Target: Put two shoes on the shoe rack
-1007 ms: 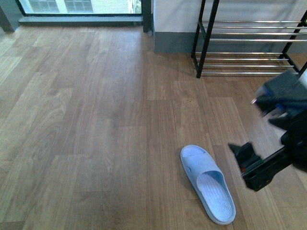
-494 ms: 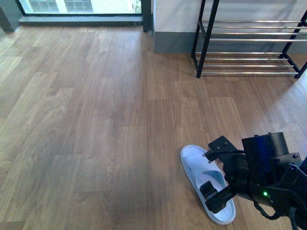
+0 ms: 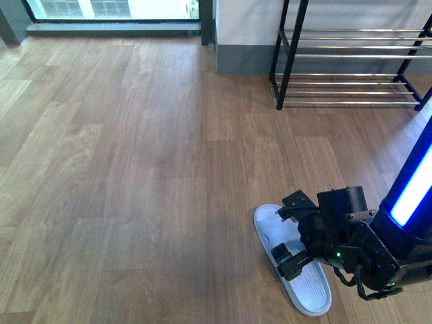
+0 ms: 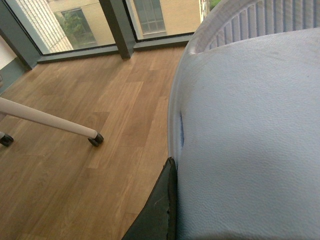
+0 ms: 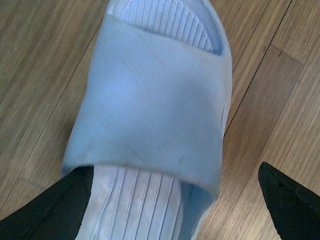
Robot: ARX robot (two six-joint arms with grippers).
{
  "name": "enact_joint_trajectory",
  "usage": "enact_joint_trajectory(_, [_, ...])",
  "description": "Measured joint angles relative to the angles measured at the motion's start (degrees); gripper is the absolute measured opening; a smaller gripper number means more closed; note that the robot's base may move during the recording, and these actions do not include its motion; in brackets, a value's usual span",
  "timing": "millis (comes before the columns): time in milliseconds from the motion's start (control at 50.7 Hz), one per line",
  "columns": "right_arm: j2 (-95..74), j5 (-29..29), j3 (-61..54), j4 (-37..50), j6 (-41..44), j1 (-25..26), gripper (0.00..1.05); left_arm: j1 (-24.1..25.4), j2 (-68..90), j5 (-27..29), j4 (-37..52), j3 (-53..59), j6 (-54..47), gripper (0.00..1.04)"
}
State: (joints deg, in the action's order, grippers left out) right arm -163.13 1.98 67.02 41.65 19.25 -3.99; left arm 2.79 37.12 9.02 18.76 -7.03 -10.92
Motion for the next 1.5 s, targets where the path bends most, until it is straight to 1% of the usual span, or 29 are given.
enact_joint_trajectory(158, [-5.5, 1.2, 7.1, 3.7, -0.1, 0.6, 0.95, 0.0, 0.0, 0.0, 0.0, 0.0, 0.0, 0.02])
enact_joint_trajectory(217, [-6.6, 1.1, 8.7, 3.6, -0.3, 1.0, 0.85, 0.0, 0.0, 0.0, 0.0, 0.0, 0.0, 0.02])
enact_joint_trajectory(237, [-6.8, 1.3, 9.1, 3.8, -0.3, 1.1, 0.83, 0.0, 0.0, 0.0, 0.0, 0.0, 0.0, 0.02])
enact_joint_trajectory(276, [-7.4, 2.3, 9.9, 4.1, -0.5, 1.5, 0.76, 0.0, 0.0, 0.0, 0.0, 0.0, 0.0, 0.02])
enact_joint_trajectory(355, [-7.8, 3.4, 10.4, 4.7, -1.1, 1.9, 0.67, 0.0, 0.0, 0.0, 0.0, 0.0, 0.0, 0.02])
enact_joint_trajectory(375, [-8.0, 4.3, 10.6, 5.3, -1.4, 2.1, 0.61, 0.0, 0.0, 0.0, 0.0, 0.0, 0.0, 0.02])
enact_joint_trajectory(434, [-8.1, 5.6, 10.5, 6.3, -1.7, 2.4, 0.52, 0.0, 0.0, 0.0, 0.0, 0.0, 0.0, 0.02])
enact_joint_trajectory(513, [-8.1, 6.3, 10.4, 7.2, -1.8, 2.8, 0.43, 0.0, 0.0, 0.0, 0.0, 0.0, 0.0, 0.02])
enact_joint_trajectory(533, [-8.1, 7.1, 10.1, 8.1, -1.8, 2.9, 0.38, 0.0, 0.0, 0.0, 0.0, 0.0, 0.0, 0.02])
enact_joint_trajectory(671, [-7.3, 9.6, 7.3, 12.8, -1.9, 3.3, 0.11, 0.0, 0.0, 0.0, 0.0, 0.0, 0.0, 0.02])
enact_joint_trajectory(711, [-7.1, 9.9, 7.0, 13.1, -1.9, 3.4, 0.09, 0.0, 0.0, 0.0, 0.0, 0.0, 0.0, 0.02])
enact_joint_trajectory(750, [-6.3, 10.3, 5.9, 14.0, -1.9, 3.7, 0.03, 0.0, 0.0, 0.0, 0.0, 0.0, 0.0, 0.02])
enact_joint_trajectory(849, [-1.7, 9.2, 1.1, 17.7, -0.9, 4.2, 0.02, 0.0, 0.0, 0.0, 0.0, 0.0, 0.0, 0.02])
enact_joint_trajectory(967, [8.8, 5.3, -8.0, 21.3, 2.7, 4.5, 0.02, 0.0, 0.0, 0.0, 0.0, 0.0, 0.0, 0.02])
enact_joint_trajectory(1105, [25.3, 1.4, -19.0, 21.3, 6.5, 5.3, 0.02, 0.0, 0.0, 0.0, 0.0, 0.0, 0.0, 0.02])
enact_joint_trajectory(1184, [34.8, -0.2, -24.2, 19.1, 7.7, 6.0, 0.02, 0.0, 0.0, 0.0, 0.0, 0.0, 0.0, 0.02])
enact_joint_trajectory(1283, [49.8, -1.9, -31.4, 13.8, 8.8, 7.3, 0.02, 0.0, 0.0, 0.0, 0.0, 0.0, 0.0, 0.02])
enact_joint_trajectory(1402, [65.2, -2.5, -37.1, 6.8, 8.8, 8.4, 0.02, 0.0, 0.0, 0.0, 0.0, 0.0, 0.0, 0.02])
enact_joint_trajectory(1500, [81.5, -3.0, -41.7, -0.7, 8.8, 8.5, 0.02, 0.0, 0.0, 0.0, 0.0, 0.0, 0.0, 0.02])
